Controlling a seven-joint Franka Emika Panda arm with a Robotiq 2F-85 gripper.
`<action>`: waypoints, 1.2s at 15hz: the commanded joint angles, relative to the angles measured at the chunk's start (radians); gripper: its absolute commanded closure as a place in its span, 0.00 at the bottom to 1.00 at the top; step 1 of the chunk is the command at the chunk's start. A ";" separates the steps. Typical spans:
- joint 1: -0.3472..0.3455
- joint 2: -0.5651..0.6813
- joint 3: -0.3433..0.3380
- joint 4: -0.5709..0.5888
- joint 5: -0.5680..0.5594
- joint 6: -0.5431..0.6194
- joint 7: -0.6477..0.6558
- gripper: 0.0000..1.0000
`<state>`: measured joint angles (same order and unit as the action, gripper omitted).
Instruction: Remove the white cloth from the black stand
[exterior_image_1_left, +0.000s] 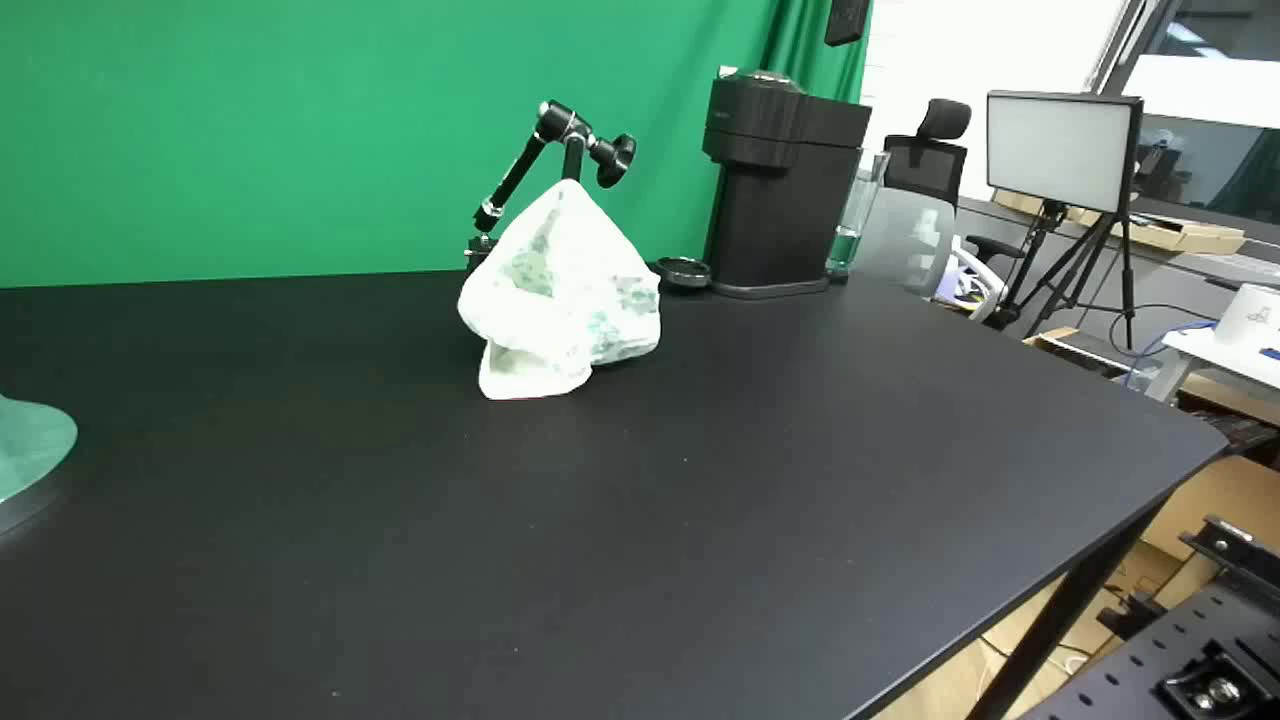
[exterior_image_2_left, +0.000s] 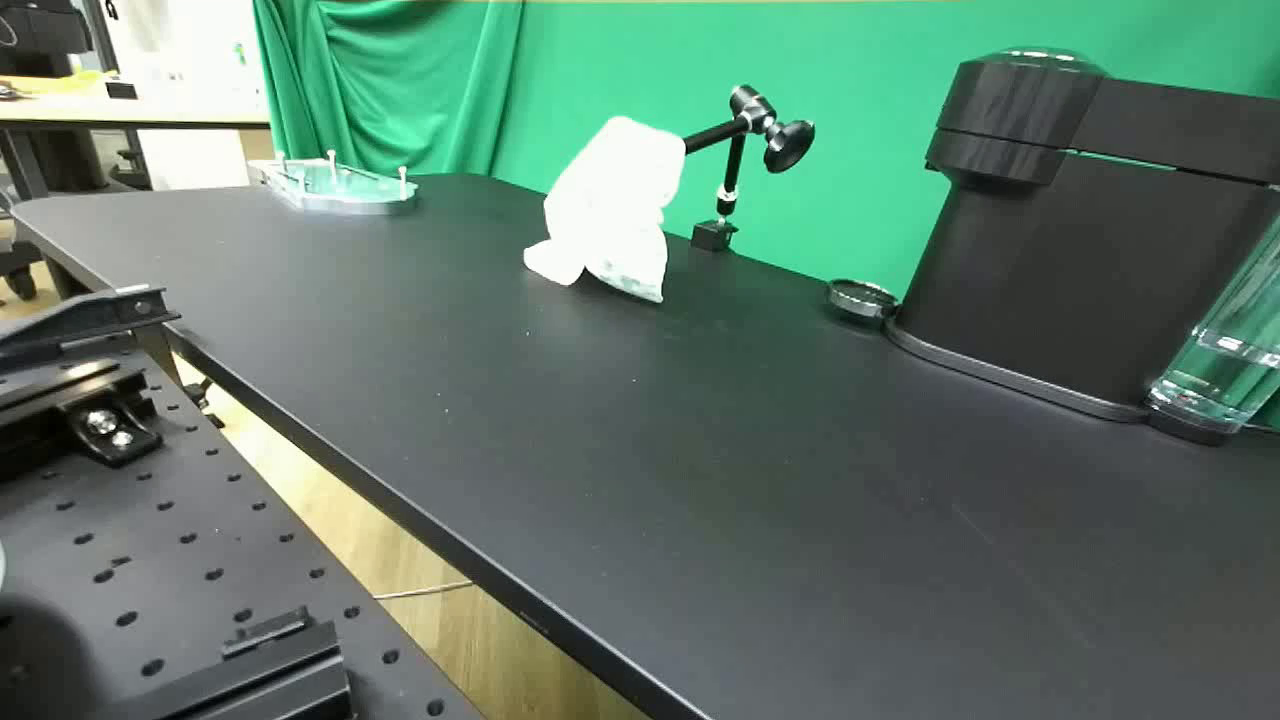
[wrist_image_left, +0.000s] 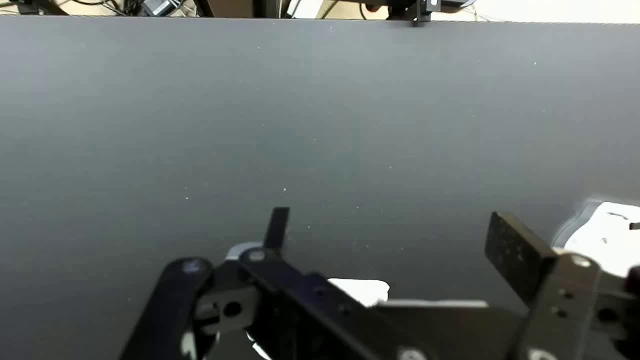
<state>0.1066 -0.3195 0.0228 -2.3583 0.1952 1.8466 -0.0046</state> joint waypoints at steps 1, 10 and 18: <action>-0.013 0.001 0.011 0.001 0.003 0.000 -0.003 0.00; -0.013 0.001 0.011 0.002 0.003 0.001 -0.004 0.00; -0.035 0.132 0.064 0.066 -0.359 0.199 -0.038 0.00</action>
<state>0.0847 -0.2695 0.0608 -2.3442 -0.0421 1.9837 -0.0228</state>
